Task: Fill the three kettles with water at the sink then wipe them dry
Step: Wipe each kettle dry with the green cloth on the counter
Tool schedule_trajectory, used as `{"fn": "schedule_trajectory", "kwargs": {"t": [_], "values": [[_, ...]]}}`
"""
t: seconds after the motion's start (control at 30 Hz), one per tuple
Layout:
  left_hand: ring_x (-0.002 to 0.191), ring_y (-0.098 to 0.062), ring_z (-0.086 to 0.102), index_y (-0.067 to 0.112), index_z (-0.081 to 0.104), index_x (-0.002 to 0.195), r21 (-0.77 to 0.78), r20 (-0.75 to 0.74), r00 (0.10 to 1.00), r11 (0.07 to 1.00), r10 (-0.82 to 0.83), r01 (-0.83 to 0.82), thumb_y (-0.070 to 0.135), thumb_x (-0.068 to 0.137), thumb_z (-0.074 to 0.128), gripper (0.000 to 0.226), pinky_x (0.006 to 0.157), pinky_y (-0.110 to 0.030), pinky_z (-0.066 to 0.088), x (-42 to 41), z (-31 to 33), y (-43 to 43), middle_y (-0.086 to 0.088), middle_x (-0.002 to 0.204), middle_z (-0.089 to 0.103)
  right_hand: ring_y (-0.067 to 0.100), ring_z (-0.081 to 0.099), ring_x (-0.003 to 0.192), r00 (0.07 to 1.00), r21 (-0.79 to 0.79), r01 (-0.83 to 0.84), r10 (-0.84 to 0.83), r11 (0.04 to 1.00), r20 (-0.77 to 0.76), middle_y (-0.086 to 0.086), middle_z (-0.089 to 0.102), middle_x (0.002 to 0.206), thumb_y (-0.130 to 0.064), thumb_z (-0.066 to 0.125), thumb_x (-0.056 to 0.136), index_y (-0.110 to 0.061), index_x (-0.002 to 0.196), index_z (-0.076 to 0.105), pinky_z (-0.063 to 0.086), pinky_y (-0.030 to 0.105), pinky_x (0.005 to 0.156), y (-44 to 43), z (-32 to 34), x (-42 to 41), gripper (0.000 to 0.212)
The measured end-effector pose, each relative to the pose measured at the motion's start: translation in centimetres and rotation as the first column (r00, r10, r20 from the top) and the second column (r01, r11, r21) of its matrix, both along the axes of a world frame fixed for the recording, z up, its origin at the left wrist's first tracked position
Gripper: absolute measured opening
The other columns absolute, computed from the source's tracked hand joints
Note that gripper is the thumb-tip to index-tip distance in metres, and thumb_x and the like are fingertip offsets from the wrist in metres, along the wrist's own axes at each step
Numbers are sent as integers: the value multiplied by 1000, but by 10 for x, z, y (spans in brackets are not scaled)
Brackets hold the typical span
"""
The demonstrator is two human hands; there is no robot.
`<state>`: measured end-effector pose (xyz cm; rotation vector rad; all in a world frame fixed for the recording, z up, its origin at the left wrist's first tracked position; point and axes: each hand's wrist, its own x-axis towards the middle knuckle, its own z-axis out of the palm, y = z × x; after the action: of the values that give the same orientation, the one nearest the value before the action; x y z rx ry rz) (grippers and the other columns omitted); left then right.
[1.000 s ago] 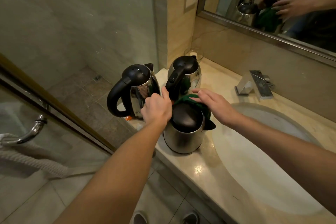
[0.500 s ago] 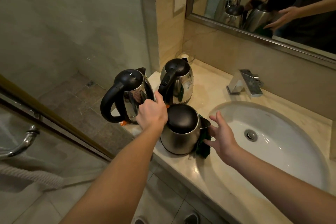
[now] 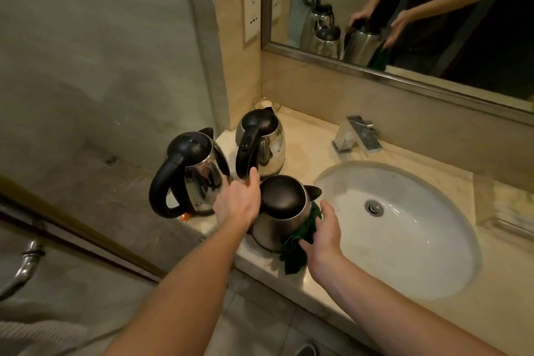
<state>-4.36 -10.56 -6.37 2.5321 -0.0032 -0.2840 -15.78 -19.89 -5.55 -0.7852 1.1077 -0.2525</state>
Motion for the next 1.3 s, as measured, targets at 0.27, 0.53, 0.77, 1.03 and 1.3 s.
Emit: {"fn": "schedule_trajectory", "kwargs": {"t": [0.27,0.53,0.77,1.03,1.3], "values": [[84,-17,60,18,67,83,-291,-90,991,954,-100,69,57,100,38,51,83,-38,47,-3,-10,14,0,80,64,18,52,97,995,-167,54,-67,985,-74,5,57,95,-45,42,95,-22,104,62,42,40,86,18,-3,12,32],[69,-17,53,21,52,63,-424,-83,996,904,21,-54,50,99,46,46,78,-39,46,-5,-5,-13,4,63,51,15,40,73,996,-309,62,-80,949,-47,-2,42,76,-38,40,93,-30,73,36,32,33,64,-6,7,28,23],[72,-16,56,17,55,67,-429,-48,994,897,93,-105,51,100,42,49,73,-33,39,21,12,-77,1,70,59,15,47,85,998,-373,54,-59,926,-3,-5,50,86,-36,45,95,-20,107,50,36,33,72,-67,16,59,20],[79,-15,58,17,67,81,-447,-119,966,857,229,-257,51,101,40,48,83,-35,44,64,10,-158,2,76,63,16,41,116,994,-412,-106,86,905,-66,-3,48,126,-44,45,98,-29,142,40,31,34,92,-137,9,106,46],[82,-18,59,18,65,80,-435,-108,948,843,300,-317,48,101,39,44,91,-39,47,95,-1,-205,2,77,61,13,47,107,993,-365,-115,108,924,-38,-1,51,124,-42,47,97,-27,136,44,36,35,90,-175,3,145,42]]}}
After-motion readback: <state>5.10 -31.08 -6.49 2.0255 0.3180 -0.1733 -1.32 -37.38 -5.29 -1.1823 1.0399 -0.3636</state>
